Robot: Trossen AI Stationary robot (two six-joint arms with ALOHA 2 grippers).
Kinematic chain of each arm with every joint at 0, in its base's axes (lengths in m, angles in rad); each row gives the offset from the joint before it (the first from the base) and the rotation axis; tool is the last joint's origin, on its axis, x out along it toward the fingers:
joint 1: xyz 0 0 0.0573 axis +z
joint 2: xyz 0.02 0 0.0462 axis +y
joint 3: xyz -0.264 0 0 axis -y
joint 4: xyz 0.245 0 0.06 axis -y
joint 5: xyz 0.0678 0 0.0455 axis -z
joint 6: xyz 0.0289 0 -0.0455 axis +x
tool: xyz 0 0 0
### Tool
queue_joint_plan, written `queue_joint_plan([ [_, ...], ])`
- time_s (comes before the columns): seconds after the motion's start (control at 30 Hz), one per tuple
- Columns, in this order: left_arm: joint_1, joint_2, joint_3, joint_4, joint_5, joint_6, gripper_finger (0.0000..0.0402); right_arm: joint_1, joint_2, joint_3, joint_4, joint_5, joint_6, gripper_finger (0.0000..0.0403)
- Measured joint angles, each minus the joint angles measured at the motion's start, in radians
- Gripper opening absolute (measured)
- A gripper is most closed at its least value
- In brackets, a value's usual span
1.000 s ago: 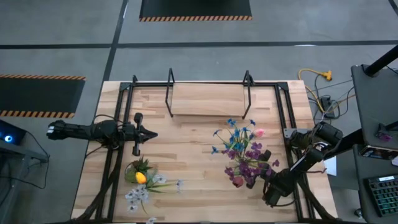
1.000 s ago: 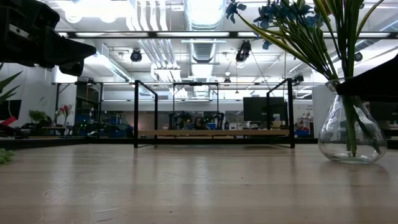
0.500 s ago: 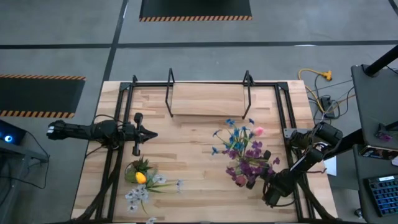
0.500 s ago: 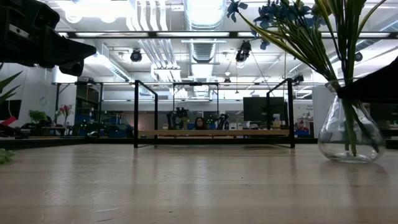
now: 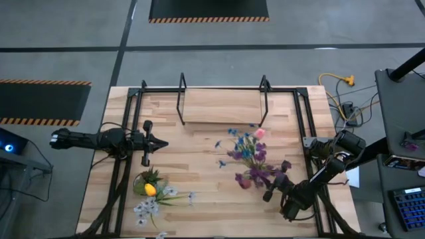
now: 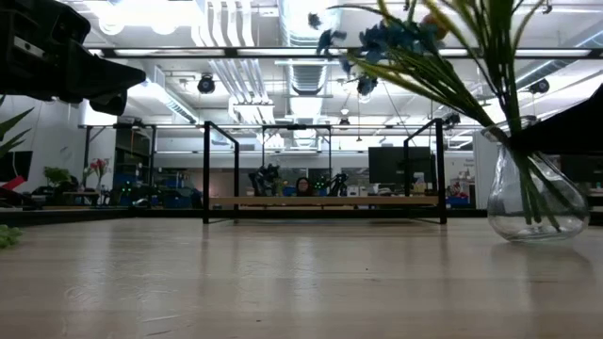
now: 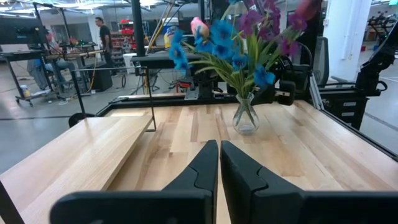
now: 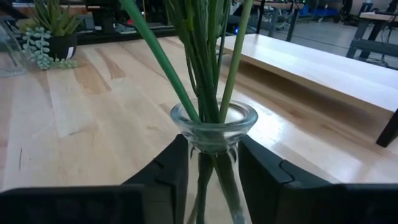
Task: Pick and place flowers into a vace then onto a shelf
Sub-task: Put the right transparent vase on the shelf
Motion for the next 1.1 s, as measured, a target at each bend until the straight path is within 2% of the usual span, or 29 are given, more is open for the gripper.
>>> queue_joint_plan([
  [0.53, 0.0, 0.0, 0.0, 0.0, 0.0, 0.0, 0.0, 0.001, 0.0, 0.0, 0.001, 0.009, 0.001, 0.0096],
  [0.9, 0.0, 0.0, 0.0, 0.0, 0.0, 0.0, 0.0, 0.001, 0.0, -0.012, 0.003, -0.006, 0.001, 0.0044],
  [1.1, 0.0, 0.0, 0.0, 0.0, 0.0, 0.0, 0.0, 0.01, 0.0, -0.013, 0.004, -0.007, -0.008, 0.0036],
])
